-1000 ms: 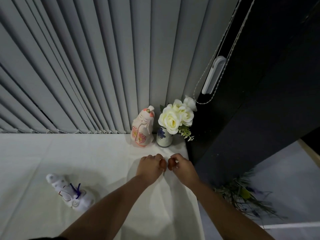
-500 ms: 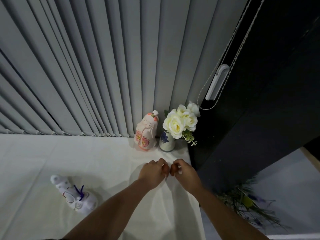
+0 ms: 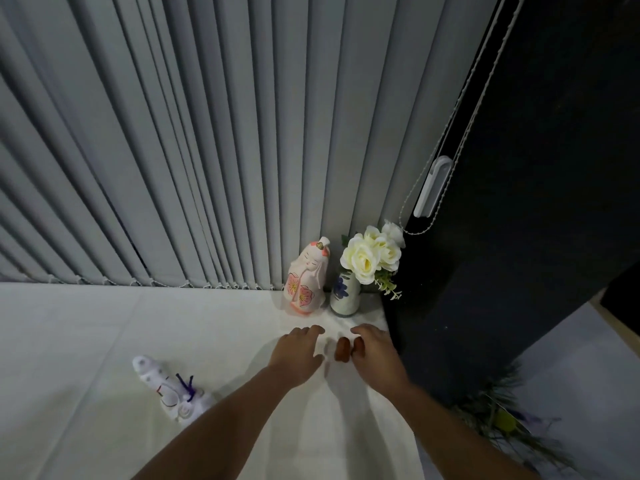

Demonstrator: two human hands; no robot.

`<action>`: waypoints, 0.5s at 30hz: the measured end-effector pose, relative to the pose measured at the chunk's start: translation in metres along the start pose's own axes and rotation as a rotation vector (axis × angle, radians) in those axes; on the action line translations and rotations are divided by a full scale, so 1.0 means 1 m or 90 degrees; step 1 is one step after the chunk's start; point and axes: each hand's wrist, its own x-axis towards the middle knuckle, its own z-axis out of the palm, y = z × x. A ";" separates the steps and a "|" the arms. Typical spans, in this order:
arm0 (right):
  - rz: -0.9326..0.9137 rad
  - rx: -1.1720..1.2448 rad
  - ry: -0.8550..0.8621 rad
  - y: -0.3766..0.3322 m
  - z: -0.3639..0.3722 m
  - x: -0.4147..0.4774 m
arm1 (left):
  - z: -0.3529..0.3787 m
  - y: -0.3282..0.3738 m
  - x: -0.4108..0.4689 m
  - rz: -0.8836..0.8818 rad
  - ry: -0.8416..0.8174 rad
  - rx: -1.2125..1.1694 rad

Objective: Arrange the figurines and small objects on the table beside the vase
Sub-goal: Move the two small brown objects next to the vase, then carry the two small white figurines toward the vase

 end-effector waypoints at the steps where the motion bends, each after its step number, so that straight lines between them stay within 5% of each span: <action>1: 0.000 -0.001 0.001 -0.006 0.002 -0.003 | -0.004 -0.005 -0.005 -0.002 0.002 0.009; 11: -0.058 -0.108 -0.060 -0.094 0.018 -0.026 | -0.058 -0.074 -0.068 -0.066 0.067 0.061; 15: -0.107 -0.041 -0.092 -0.134 0.035 -0.030 | -0.078 -0.111 -0.093 -0.105 0.089 0.076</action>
